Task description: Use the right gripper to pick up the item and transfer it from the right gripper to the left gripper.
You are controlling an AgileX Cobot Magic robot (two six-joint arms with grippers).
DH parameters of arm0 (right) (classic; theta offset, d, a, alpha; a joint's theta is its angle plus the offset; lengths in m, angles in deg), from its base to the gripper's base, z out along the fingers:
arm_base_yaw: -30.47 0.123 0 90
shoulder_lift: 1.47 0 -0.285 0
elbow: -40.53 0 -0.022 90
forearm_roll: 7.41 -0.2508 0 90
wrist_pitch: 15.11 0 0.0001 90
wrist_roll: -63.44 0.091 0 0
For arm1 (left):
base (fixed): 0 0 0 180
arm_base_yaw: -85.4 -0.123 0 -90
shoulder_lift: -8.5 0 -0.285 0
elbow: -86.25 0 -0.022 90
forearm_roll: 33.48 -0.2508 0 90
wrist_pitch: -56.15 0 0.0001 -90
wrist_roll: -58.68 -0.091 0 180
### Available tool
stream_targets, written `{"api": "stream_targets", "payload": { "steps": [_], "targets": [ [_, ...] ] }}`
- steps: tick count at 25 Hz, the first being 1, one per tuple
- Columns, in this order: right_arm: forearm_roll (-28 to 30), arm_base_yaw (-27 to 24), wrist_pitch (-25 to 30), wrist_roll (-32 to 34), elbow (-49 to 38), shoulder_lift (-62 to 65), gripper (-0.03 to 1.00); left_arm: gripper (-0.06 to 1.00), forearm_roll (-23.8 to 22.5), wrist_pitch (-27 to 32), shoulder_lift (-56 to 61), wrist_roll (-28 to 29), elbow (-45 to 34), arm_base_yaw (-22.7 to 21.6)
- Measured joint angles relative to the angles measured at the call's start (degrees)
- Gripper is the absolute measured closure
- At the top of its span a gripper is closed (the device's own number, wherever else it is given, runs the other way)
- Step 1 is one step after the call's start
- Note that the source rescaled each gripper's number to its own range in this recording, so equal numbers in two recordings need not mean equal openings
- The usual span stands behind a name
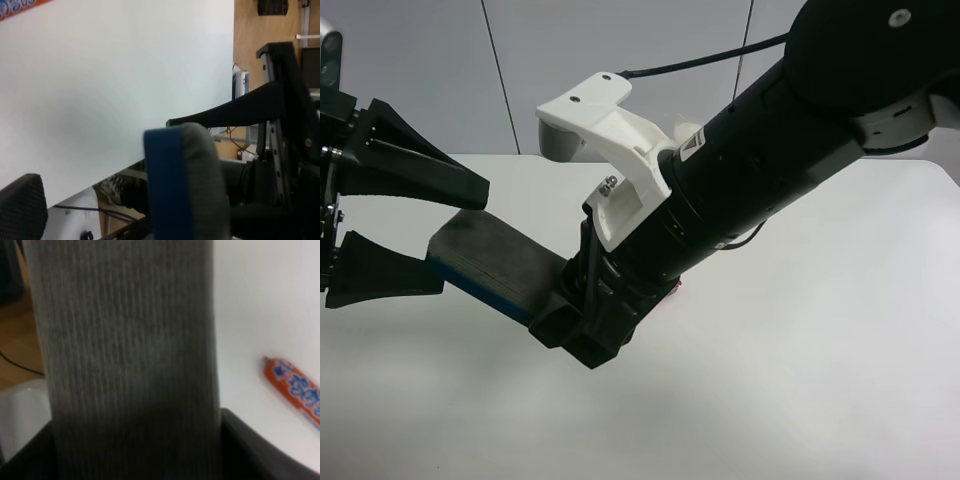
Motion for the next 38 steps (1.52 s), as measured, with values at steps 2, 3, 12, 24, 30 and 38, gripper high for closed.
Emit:
{"api": "stream_targets", "payload": {
  "steps": [2,3,12,24,30,38],
  "targets": [
    [-1.9,0.0,-0.8,-1.6,0.0,0.0,0.97,-0.06,0.0,0.1,0.0,-0.1,0.0,0.0],
    [-2.7,0.0,-1.3,-2.2,0.0,0.0,0.97,-0.06,0.0,0.2,0.0,-0.1,0.0,0.0],
    [-5.3,0.0,-3.9,-4.5,0.0,0.0,0.97,0.36,0.1,0.7,0.0,-0.2,0.0,0.0],
    [-7.5,0.0,-4.2,-6.1,0.0,0.3,0.97,0.94,6.4,0.5,-0.1,-0.3,0.0,0.0],
    [-7.7,0.0,-5.1,-6.2,0.0,0.3,0.8,0.94,7.6,1.1,-0.1,-0.4,0.0,0.0],
    [-7.6,0.0,-6.7,-6.2,-0.1,0.6,0.0,0.94,8.1,1.5,-0.1,-0.6,0.0,0.0]
  ]
}}
